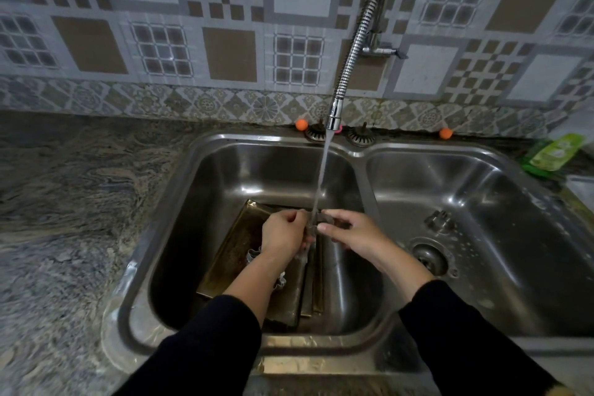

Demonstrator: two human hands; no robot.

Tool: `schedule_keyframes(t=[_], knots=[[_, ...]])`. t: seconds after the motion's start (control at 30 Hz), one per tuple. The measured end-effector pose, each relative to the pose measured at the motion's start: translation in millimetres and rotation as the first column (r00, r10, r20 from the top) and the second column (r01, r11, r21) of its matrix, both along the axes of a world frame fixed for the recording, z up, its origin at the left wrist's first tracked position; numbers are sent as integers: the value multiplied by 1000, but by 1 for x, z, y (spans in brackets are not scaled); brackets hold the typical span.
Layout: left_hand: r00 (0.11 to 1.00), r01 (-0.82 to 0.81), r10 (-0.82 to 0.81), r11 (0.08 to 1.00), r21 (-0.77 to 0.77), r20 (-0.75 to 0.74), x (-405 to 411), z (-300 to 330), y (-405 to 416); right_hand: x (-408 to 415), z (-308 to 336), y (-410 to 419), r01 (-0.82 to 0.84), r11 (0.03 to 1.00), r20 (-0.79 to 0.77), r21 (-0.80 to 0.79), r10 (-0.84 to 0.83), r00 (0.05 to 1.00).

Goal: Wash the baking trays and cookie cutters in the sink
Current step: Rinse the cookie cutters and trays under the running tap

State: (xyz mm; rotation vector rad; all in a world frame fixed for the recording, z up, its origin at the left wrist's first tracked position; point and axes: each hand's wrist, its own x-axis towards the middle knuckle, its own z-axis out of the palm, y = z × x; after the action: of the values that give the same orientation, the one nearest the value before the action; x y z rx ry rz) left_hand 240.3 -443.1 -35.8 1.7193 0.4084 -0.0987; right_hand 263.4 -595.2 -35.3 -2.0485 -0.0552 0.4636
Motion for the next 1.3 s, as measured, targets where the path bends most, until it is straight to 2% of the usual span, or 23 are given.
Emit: schedule_keyframes(t=[0.13,0.23,0.33,0.4,0.5,0.6,0.67,0.77,0.87,1.07,1.2,1.3], knots=[[995,30,-41,992,119,92,-4,1,0,3,-1,1,-32,997,136,-72,41,990],[982,59,-93,979,195,167,0,1,-7,3,5,-5,-56,964,282,-261,132,950],[973,86,-128,972,218,190,11,-2,-25,8,16,-28,36,930,414,-365,127,901],[967,141,-196,944,297,165,20,-7,-44,17,18,-53,141,910,435,-389,47,899],[926,285,-371,811,510,73,31,-17,-81,33,7,-102,304,876,392,-375,-147,908],[859,441,-501,618,650,-107,36,-22,-120,46,-13,-158,375,817,276,-437,-275,921],[846,463,-490,474,749,-212,36,-27,-141,57,-31,-191,380,762,209,-524,-317,925],[892,361,-400,356,862,-208,36,-35,-156,81,-59,-230,423,701,184,-574,-392,901],[906,319,-379,321,891,-188,38,-37,-158,106,-82,-259,478,659,189,-581,-462,867],[914,297,-363,289,910,-182,43,-41,-157,140,-113,-282,547,649,140,-528,-569,811],[913,299,-366,300,906,-180,44,-42,-156,147,-127,-285,537,655,140,-532,-557,819],[912,298,-371,308,903,-174,45,-42,-156,127,-106,-267,527,681,176,-507,-517,838]])
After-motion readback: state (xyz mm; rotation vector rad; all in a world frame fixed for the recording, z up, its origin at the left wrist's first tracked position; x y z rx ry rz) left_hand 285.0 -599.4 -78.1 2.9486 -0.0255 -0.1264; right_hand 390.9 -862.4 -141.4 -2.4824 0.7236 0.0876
